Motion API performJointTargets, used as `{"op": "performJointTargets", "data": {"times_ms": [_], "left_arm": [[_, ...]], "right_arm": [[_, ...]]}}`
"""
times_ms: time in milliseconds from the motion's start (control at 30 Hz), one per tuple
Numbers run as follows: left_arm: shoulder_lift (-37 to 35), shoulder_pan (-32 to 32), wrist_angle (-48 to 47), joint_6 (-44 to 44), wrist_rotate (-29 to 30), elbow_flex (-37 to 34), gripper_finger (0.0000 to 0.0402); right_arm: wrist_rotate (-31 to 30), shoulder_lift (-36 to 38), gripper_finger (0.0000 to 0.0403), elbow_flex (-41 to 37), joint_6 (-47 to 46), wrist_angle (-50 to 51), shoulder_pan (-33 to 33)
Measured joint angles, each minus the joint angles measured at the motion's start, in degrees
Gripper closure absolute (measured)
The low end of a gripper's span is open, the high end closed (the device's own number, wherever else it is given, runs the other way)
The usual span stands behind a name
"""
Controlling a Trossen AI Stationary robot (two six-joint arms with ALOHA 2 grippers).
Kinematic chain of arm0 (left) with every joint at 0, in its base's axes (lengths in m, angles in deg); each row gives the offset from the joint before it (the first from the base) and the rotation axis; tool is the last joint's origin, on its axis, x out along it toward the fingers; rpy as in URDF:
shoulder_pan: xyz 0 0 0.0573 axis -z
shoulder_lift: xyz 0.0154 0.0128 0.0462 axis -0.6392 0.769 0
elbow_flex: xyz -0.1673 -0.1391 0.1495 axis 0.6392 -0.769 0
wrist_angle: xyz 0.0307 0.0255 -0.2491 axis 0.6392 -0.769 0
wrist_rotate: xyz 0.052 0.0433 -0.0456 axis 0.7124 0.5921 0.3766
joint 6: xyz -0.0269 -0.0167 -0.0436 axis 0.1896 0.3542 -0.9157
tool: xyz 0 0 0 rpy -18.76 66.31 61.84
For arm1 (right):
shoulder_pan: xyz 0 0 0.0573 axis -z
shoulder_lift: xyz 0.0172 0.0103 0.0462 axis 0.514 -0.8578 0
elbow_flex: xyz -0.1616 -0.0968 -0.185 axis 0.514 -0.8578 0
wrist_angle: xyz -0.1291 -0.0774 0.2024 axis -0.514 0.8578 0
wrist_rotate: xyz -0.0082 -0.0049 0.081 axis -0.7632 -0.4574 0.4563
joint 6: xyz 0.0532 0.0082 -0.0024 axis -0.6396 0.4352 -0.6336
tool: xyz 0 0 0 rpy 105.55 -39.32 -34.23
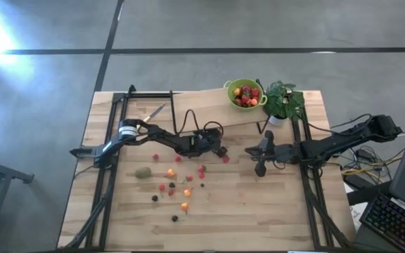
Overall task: Build produce basket
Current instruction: Put the strawberry into the green basket
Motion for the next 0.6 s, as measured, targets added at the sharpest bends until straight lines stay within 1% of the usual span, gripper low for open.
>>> {"op": "performJointTargets", "data": {"times_ms": [100,233,433,600], "left_arm": [[0.0,-0.21,-0.06,-0.01,-0.07,0.0,0.0345],[0.0,-0.36,-0.14,-0.08,-0.15,-0.02,0.0345],[0.0,-0.52,-0.31,-0.19,-0.15,-0.09,0.0345],[0.0,-0.7,-0.28,-0.27,-0.05,-0.43,0.0345]], "right_arm": [[-0.01,-0.15,0.0394,1.21,2.88,-0.1,1.6],[-0.2,-2.44,0.0394,3.11,5.96,0.1,5.26],[0.4,-9.48,0.0394,7.4,11.14,0.04,9.23],[0.48,-16.06,0.0394,12.16,14.62,-0.29,9.87]]}}
